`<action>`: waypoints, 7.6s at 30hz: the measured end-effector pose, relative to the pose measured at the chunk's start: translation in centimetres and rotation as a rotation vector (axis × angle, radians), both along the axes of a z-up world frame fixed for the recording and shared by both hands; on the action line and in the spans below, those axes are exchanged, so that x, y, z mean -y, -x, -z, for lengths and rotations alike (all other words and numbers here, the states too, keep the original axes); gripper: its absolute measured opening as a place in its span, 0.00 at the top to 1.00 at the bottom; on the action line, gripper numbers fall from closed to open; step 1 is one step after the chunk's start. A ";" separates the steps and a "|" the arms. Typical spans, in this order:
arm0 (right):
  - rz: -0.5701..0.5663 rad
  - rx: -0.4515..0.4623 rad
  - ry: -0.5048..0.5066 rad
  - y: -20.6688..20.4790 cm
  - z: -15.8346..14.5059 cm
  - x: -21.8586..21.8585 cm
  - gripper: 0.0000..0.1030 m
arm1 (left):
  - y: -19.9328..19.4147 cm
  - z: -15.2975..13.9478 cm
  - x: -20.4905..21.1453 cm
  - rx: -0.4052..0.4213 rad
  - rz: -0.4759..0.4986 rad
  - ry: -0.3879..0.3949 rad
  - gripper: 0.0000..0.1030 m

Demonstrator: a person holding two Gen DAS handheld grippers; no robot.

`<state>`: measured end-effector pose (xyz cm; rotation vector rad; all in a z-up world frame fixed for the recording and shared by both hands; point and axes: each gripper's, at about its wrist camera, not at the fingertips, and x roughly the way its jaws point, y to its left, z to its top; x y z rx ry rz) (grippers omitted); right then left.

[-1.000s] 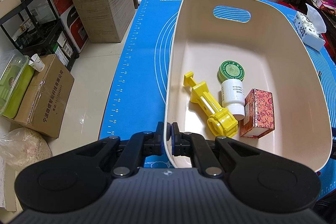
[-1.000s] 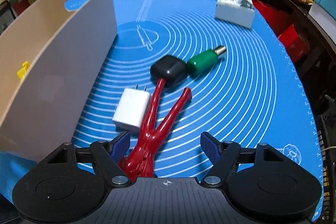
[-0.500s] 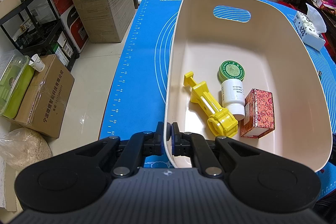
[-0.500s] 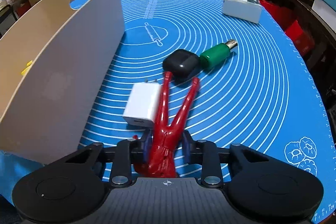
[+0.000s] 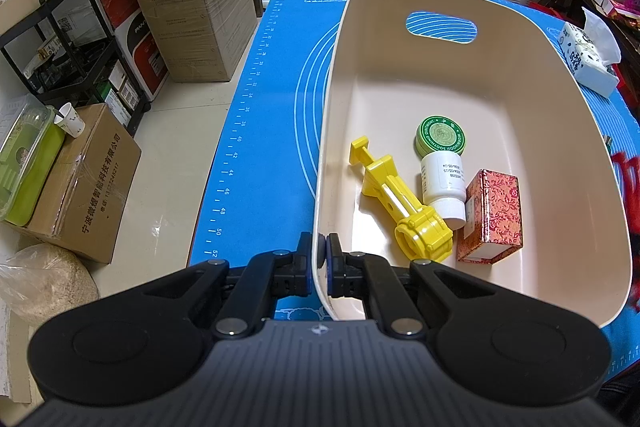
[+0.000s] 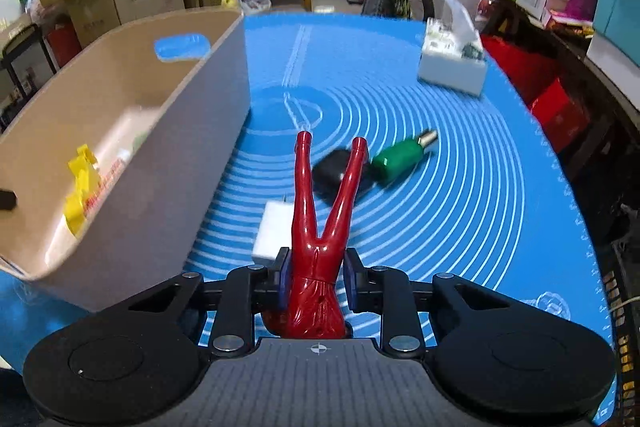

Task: Organize rigid objects
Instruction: 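Carry the red figure into the bin with the right tool and release, then move the right tool back and grasp the white charger plug, then carry the white charger into the bin with the right tool and release, then move the right tool back and grasp the green bottle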

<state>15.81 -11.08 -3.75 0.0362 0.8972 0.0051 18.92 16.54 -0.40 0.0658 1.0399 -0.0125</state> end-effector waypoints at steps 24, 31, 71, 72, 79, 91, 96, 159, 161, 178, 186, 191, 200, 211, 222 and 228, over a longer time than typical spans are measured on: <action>-0.137 0.297 -0.002 -4.6 -10.9 -5.1 0.66 | 0.0 0.0 -0.1 0.001 0.004 -0.002 0.92; -0.218 0.307 0.003 -5.7 -10.8 -9.1 0.66 | 0.0 -0.1 0.0 0.000 0.004 -0.001 0.92; -0.379 0.049 -0.032 -6.3 -4.9 -15.1 0.43 | -0.1 0.0 0.1 0.001 0.007 -0.009 0.92; -0.366 0.059 -0.044 -6.2 -5.4 -14.6 0.42 | 0.0 0.0 0.1 0.001 0.006 -0.008 0.92; -0.286 0.122 -0.062 -5.0 -7.3 -10.9 0.40 | -0.1 -0.1 0.2 0.002 0.005 -0.007 0.92; -0.147 0.128 -0.007 -3.6 -7.0 -3.5 0.33 | -0.1 -0.1 0.2 0.002 0.006 -0.008 0.92; -0.095 0.068 0.007 -3.4 -4.4 -1.8 0.33 | -0.1 -0.1 0.2 0.002 0.006 -0.009 0.92; -0.188 0.301 0.006 -5.9 -9.0 -7.0 0.59 | -0.1 -0.1 0.1 0.002 0.005 -0.008 0.92; -0.217 0.316 0.011 -6.2 -9.1 -8.4 0.59 | -0.1 -0.2 0.1 0.003 0.005 -0.009 0.92; -0.446 0.108 0.106 -7.6 -3.7 -18.1 0.59 | 0.0 -0.2 0.0 0.003 0.007 -0.012 0.92; -0.456 -0.011 0.129 -7.8 -1.7 -18.8 0.59 | 0.0 -0.2 0.0 0.003 0.008 -0.013 0.92; -0.452 -0.035 0.110 -7.8 -1.6 -18.0 0.51 | 0.0 -0.3 0.0 0.003 0.007 -0.011 0.92; -0.422 0.073 0.041 -7.0 -4.4 -15.3 0.28 | 0.0 -0.2 0.0 0.003 0.007 -0.011 0.92; -0.266 0.175 0.028 -6.8 -7.8 -7.0 0.20 | 0.0 -0.2 0.1 0.003 0.007 -0.012 0.92; 0.012 0.088 0.075 -10.0 -4.3 3.3 0.20 | 0.0 -0.2 0.3 0.004 0.004 -0.015 0.92; 0.116 0.017 0.087 -11.8 -0.3 5.6 0.20 | 0.0 -0.2 0.3 0.004 0.005 -0.016 0.92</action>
